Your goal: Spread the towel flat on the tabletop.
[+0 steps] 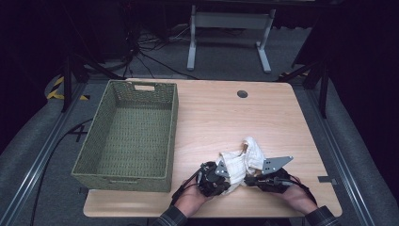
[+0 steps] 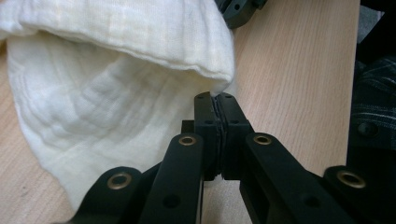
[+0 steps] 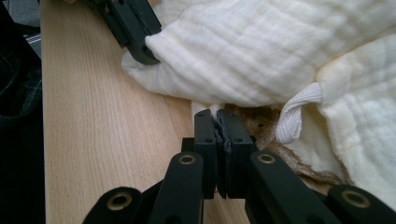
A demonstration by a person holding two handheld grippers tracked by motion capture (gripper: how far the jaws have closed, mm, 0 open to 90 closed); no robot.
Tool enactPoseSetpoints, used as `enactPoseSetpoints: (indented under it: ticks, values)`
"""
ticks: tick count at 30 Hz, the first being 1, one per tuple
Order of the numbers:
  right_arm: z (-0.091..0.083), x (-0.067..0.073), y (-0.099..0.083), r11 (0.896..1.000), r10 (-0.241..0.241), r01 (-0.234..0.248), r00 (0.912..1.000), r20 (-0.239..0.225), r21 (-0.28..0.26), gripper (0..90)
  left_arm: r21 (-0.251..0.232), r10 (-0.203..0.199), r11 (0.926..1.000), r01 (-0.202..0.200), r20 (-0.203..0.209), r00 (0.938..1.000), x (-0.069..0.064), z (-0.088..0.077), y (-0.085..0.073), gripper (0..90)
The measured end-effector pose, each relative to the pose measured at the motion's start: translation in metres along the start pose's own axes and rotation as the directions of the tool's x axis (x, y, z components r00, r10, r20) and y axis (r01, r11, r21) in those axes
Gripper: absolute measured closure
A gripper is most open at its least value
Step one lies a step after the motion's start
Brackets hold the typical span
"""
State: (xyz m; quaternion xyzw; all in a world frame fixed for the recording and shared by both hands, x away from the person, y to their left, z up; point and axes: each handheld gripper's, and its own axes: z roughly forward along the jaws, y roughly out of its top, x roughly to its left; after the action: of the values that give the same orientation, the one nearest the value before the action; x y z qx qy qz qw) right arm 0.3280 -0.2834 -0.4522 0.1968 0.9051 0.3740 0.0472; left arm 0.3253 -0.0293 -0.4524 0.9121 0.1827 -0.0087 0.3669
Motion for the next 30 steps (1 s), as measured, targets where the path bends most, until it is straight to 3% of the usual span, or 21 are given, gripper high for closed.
enactPoseSetpoints:
  ticks: [8,11,17,25,30]
  values:
    - [-0.012,-0.004,-0.002,1.0,0.011,-0.011,0.9999,0.003,-0.027,87.5,-0.101,-0.022,0.9946,0.023,0.016,0.9996,0.006,-0.016,0.005,89.0]
    - [-0.019,-0.007,-0.003,0.999,0.018,-0.017,0.9998,0.008,-0.039,87.6,-0.118,-0.032,0.9925,0.033,0.006,0.9995,0.008,-0.023,0.007,89.0]
    - [-0.036,-0.014,-0.011,0.997,0.043,-0.041,0.9985,0.035,-0.06,87.7,-0.192,-0.054,0.98,0.051,-0.011,0.9985,0.013,-0.034,0.013,89.0]
    - [-0.061,-0.026,-0.027,0.994,0.085,-0.079,0.9934,0.077,-0.077,87.6,-0.209,-0.074,0.9759,0.061,-0.054,0.9958,0.019,-0.039,0.016,89.1]
    - [-0.074,-0.03,-0.037,0.992,0.11,-0.102,0.988,0.108,-0.079,87.6,-0.209,-0.122,0.9729,0.099,-0.1,0.9874,0.025,-0.039,0.015,89.0]
